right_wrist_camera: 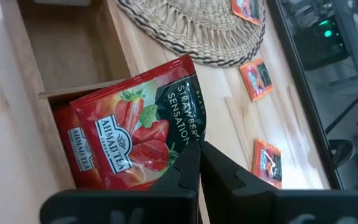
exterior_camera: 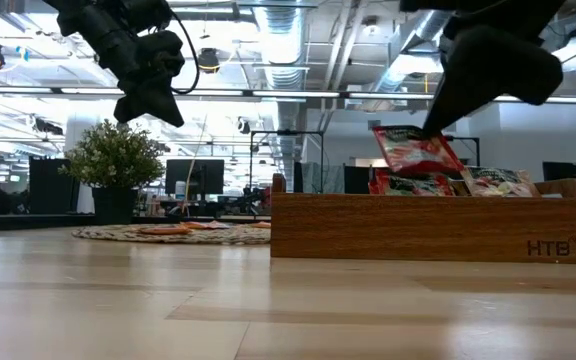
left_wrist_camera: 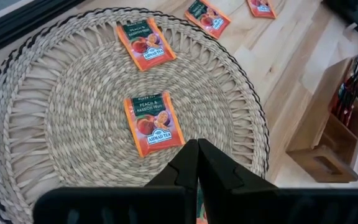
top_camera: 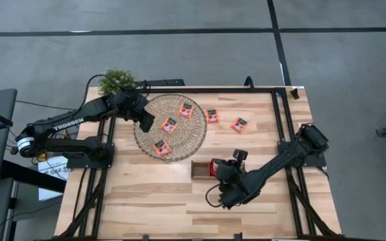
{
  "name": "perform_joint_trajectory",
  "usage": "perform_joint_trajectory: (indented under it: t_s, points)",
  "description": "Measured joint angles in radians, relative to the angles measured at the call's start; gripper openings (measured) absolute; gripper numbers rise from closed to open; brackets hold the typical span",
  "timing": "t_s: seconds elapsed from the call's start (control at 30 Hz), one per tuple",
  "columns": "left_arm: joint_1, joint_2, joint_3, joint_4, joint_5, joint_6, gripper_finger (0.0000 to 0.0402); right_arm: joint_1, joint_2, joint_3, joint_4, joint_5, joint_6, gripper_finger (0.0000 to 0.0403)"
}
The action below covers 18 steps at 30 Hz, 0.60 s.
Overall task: Pick & Place Tea
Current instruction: Put the red tea bag into the middle slot of the wooden organizer
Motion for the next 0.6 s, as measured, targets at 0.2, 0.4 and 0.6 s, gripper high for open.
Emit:
perform_joint_trajectory:
  t_s: [0.2, 0.4, 0.6]
  points:
    - [0.000, 0.000, 0.000, 0.000, 0.000, -0.016, 0.0000, 0.006, -0.001, 0.000, 0.009, 0.020, 0.030, 0.0000]
    - [0.000, 0.000, 0.000, 0.000, -0.001, -0.018, 0.0000, 0.007, 0.041, 0.000, 0.026, 0.021, 0.030, 0.0000]
    - [0.000, 0.000, 0.000, -0.001, -0.003, -0.019, 0.0000, 0.008, 0.114, 0.000, 0.022, 0.020, 0.030, 0.0000]
